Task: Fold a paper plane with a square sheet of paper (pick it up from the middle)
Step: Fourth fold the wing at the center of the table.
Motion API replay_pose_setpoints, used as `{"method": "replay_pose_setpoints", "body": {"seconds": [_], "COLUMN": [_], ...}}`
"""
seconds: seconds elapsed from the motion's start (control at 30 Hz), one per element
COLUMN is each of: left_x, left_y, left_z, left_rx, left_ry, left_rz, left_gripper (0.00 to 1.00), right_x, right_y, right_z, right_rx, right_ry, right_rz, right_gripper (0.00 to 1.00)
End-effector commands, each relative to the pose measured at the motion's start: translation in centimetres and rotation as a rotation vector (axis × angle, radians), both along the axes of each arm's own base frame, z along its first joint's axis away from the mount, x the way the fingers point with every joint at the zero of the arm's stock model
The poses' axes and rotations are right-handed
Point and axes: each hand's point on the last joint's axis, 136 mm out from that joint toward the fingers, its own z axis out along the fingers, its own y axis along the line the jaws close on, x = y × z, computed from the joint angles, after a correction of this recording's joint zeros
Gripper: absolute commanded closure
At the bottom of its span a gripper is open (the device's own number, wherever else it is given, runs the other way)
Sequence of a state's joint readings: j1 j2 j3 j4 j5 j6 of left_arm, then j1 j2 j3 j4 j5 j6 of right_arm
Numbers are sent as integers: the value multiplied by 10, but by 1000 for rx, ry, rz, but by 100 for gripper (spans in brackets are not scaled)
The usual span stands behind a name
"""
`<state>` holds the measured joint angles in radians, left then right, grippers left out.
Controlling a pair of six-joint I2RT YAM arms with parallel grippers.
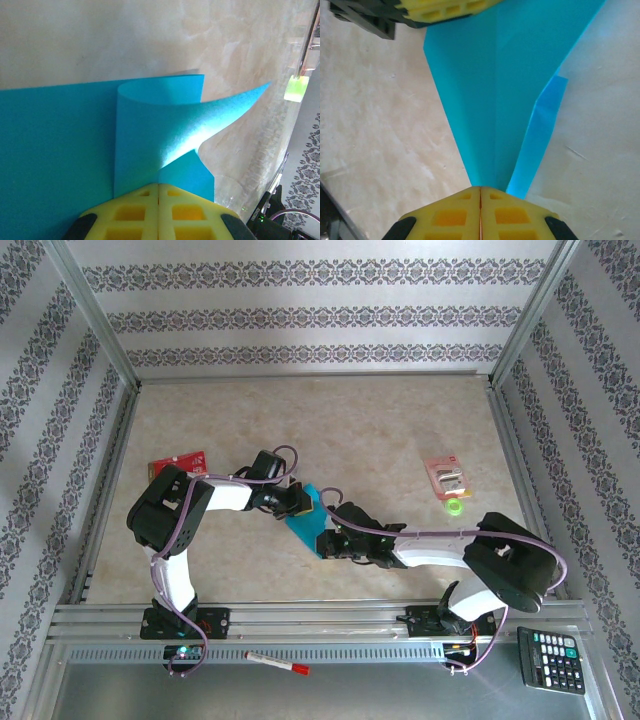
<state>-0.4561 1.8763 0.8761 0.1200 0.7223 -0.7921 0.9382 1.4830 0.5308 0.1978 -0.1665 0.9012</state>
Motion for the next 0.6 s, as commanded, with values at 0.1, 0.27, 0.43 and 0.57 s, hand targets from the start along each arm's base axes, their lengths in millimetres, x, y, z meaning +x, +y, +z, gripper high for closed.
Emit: {"method": "replay_pose_setpoints", "body": {"seconds": [0.1, 0.27, 0.43, 0.57], "left_x": [-12, -12, -13, -12], "left_y": [24, 24, 25, 25], "left_z": [-24, -25, -26, -26], "left_rx": [112, 113, 115, 116], "left_ry": [67, 68, 70, 69], "left_rz": [31, 32, 32, 33], "left_gripper": [93, 93, 93, 93], "right_x": [-2, -4, -8, -13], "right_y": [-6, -8, -11, -15], "right_z": [-13, -17, -25, -30], "right_rx": [-40, -47, -61, -70], "right_ry": [25, 33, 55, 74], "right_rz": [3, 5, 8, 11], "right_gripper": [94, 94, 95, 95]}}
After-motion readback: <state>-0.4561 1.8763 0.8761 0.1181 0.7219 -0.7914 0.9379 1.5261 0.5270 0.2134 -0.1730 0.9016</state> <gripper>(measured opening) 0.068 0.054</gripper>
